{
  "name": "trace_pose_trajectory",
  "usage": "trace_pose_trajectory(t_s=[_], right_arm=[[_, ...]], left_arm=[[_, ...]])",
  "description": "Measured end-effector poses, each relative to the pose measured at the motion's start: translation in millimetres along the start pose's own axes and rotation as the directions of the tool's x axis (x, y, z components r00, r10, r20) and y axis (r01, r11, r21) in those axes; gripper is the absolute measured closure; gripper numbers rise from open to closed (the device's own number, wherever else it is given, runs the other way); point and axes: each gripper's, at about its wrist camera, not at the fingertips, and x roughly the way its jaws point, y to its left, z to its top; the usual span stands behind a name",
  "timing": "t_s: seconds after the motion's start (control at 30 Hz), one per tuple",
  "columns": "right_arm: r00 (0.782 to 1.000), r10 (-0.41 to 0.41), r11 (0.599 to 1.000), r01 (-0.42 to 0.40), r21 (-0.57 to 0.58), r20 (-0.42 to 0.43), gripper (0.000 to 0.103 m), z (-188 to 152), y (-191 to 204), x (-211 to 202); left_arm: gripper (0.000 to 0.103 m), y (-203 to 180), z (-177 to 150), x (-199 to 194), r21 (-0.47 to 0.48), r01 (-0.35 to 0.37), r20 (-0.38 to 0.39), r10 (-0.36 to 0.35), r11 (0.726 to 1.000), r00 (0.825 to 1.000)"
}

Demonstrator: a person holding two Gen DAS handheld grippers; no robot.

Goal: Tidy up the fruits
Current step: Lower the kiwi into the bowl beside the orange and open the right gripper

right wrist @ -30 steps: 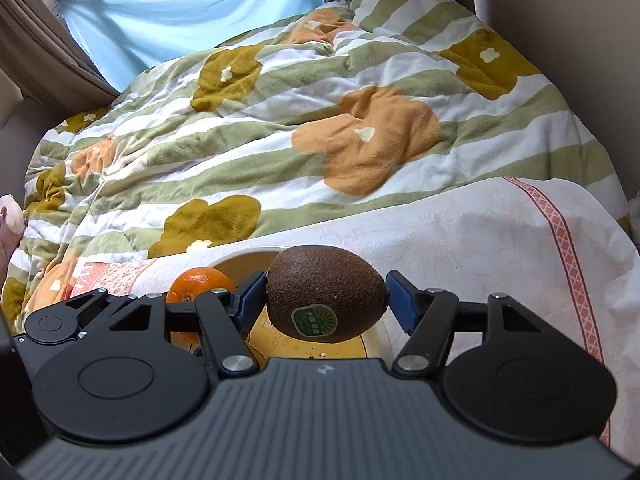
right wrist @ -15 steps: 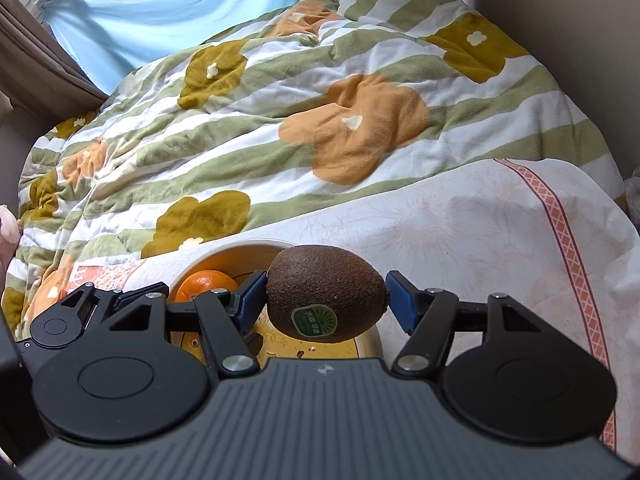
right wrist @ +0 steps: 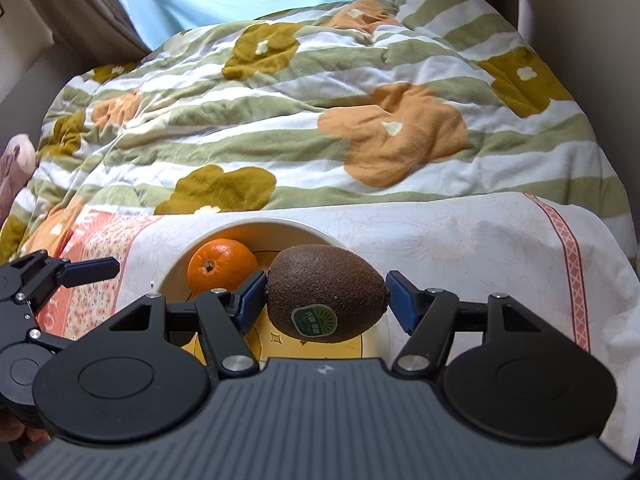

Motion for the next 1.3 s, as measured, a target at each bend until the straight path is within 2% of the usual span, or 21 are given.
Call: trace_pose_trajectory(t_s=[0.13,0.43,0.67,0.73,0.77,0.8,1.0,1.3], right_arm=[[1.000,0.000,0.999,0.001,-0.052,0.003,0.023,-6.2,7.1,12.3],[1.000,-0.015,0.988,0.016,-0.152,0.012,0.023,-13.8,25.4,35.4],[0.999,-0.035,0.958,0.044,-0.282,0.038,0.022,-22.9,41.6,42.8],[0.997,-0.042,0.947,0.061,-0.315,0.068,0.017,-25.6,45.0,41.5],[0.996,-0.050,0.939,0.074,-0.337,0.079,0.001,-27.0,47.3,40.2],[0.995,-0.053,0.933,0.081,-0.350,0.089,0.000,-27.7,48.1,39.1],[0.994,-0.003,0.937,0.042,-0.346,0.111,0.000,-30.6,41.0,30.0],[0.990,0.011,0.946,0.036,-0.322,0.143,0.000,-26.4,33.3,-8.1]], left_arm=[[0.009,10.1,-9.4,-3.2,-0.049,0.009,-0.016,-0.010,0.999,1.000],[0.009,20.0,-27.1,-3.9,-0.071,0.000,-0.046,-0.003,0.997,0.999],[0.009,26.8,-29.0,-6.9,-0.093,-0.001,-0.041,-0.003,0.996,0.999],[0.009,26.7,-29.3,-7.2,-0.091,-0.007,-0.042,0.003,0.996,0.999],[0.009,26.5,-30.5,-8.3,-0.089,-0.011,-0.043,0.007,0.996,0.999],[0.009,26.4,-31.3,-9.1,-0.088,-0.016,-0.043,0.012,0.996,0.999],[0.009,26.4,-34.8,-16.7,-0.104,-0.029,-0.041,0.025,0.994,0.999],[0.009,18.0,-28.9,-47.6,-0.136,-0.061,0.010,0.063,0.989,0.998]])
